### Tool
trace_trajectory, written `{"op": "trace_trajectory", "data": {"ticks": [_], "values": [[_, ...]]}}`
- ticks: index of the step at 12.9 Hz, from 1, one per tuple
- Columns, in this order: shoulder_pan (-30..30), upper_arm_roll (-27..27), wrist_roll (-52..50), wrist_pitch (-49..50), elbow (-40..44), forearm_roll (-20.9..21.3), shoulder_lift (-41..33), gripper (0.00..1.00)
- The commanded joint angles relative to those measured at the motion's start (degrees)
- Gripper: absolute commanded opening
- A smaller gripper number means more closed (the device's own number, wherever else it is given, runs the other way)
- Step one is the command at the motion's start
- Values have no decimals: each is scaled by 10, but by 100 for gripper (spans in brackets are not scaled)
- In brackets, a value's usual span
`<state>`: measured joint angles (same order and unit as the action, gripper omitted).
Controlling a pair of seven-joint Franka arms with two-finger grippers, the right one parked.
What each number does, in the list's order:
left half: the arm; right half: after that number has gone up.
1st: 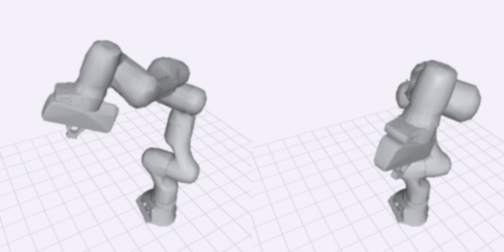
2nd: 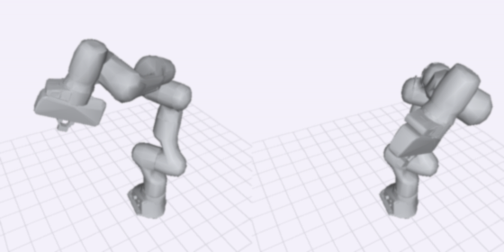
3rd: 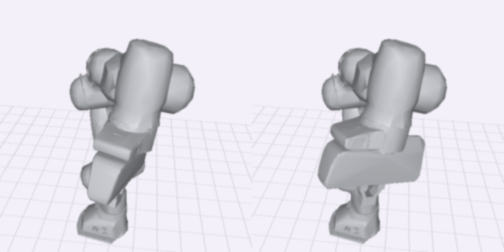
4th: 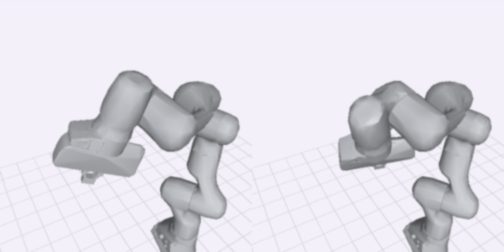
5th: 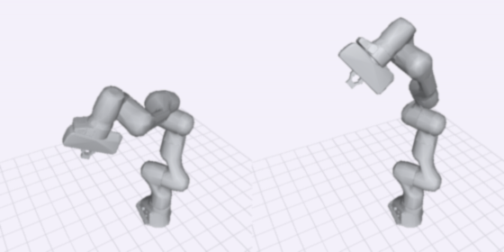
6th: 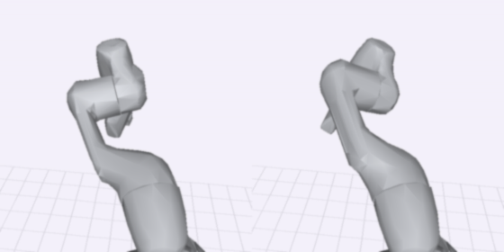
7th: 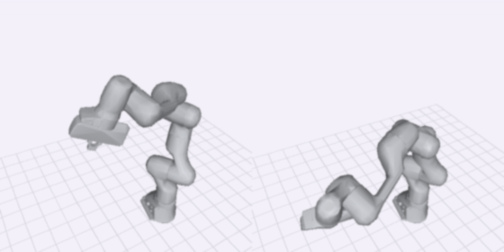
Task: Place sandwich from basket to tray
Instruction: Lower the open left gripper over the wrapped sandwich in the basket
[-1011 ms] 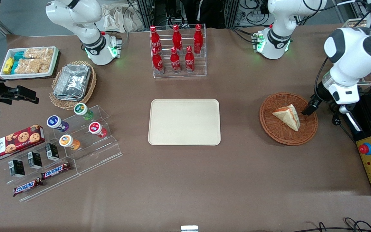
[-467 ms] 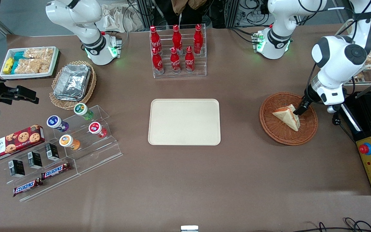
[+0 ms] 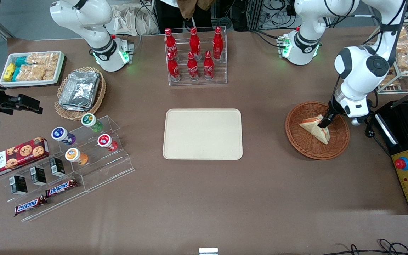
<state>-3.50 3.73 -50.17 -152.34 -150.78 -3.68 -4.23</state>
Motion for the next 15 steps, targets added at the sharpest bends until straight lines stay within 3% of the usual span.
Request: {"op": "trace_trajectory", "data": {"ticks": [1, 5, 6, 8, 13, 15], "values": [[-4, -5, -11, -51, -17, -5, 12, 100], [-5, -7, -12, -99, -30, -5, 38, 100], [-12, -7, -12, -107, -32, -5, 46, 85], [-12, -7, -26, -107, -29, -5, 48, 0], [-28, -25, -29, -96, -15, -5, 47, 0], [-28, -38, -19, -41, 0, 10, 14, 0]]}}
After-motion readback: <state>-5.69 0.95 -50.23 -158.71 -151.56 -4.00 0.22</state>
